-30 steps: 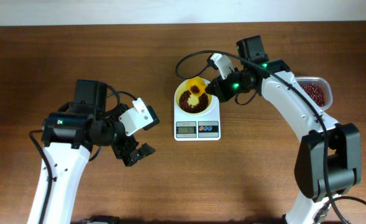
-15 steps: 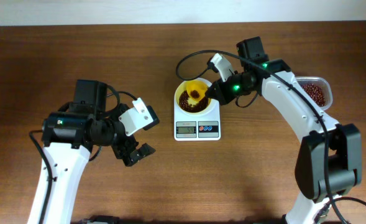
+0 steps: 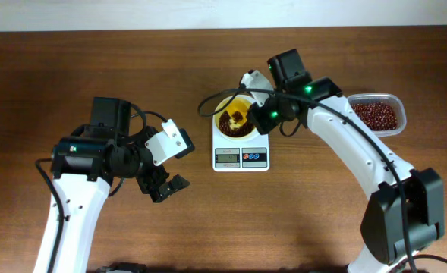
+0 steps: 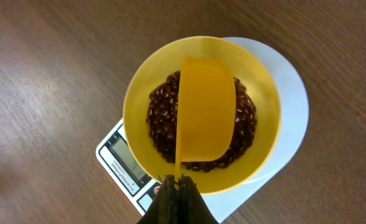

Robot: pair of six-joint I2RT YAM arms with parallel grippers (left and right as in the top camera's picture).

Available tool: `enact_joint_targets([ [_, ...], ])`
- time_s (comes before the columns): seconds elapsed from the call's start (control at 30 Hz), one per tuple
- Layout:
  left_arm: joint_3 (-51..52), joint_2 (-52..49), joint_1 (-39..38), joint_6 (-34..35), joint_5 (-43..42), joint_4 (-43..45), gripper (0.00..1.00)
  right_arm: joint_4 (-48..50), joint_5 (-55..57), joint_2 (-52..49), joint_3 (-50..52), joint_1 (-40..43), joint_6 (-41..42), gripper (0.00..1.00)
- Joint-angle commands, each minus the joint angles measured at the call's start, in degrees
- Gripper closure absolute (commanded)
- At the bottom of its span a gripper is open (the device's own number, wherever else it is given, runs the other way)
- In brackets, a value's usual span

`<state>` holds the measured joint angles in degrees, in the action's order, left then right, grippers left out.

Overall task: Scoop item into bowl and weigh 50g on scale
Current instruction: 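Tilt the scoop slowly to trickle beans into the yellow bowl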

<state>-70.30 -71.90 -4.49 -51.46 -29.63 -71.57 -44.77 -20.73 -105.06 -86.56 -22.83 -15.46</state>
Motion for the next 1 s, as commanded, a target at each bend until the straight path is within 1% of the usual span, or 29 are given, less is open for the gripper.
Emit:
enact_joint_targets([
  [0.0,-0.7,0.2,-0.2,-0.9,-1.0,-0.1,0.01,0.5,3.4,1.8,-0.3,0.0,-0.4,0.96],
  [0.07,-0.7,0.2,-0.2,-0.9,-1.0,-0.1,0.01,0.5,3.2,2.6,-0.5,0.0,1.7,0.96],
  [0.17,-0.7,0.2,-0.2,-0.9,-1.0,-0.1,0.01,1.0,4.4,2.1,-0.3,0.0,1.2,0.96],
  [0.23,-0.7,0.2,-0.2,-0.9,-1.0,-0.1,0.01,0.1,1.3,3.4,-0.9,-0.7,2.5,0.96],
  [0.33,-0.7,0.2,-0.2,-0.9,-1.0,-0.1,0.01,0.7,6.8,2.8,-0.7,-0.7,2.5,0.96],
  [0.4,-0.7,0.2,-0.2,-0.9,-1.0,-0.1,0.01,-0.1,2.3,3.8,-0.9,-1.1,2.5,0.96],
  [0.47,-0.7,0.2,-0.2,-0.9,-1.0,-0.1,0.01,1.5,7.0,2.5,-0.6,-1.0,2.5,0.96],
  [0.53,-0.7,0.2,-0.2,-0.9,-1.0,-0.1,0.01,0.1,1.9,3.4,-0.7,-0.8,2.5,0.96],
  [0.7,-0.7,0.2,-0.2,-0.9,-1.0,-0.1,0.01,-1.5,1.7,3.4,-0.7,-1.1,2.5,0.96],
  [0.97,-0.7,0.2,-0.2,-0.9,-1.0,-0.1,0.01,-1.3,1.2,3.9,-1.3,-1.2,2.5,0.96],
])
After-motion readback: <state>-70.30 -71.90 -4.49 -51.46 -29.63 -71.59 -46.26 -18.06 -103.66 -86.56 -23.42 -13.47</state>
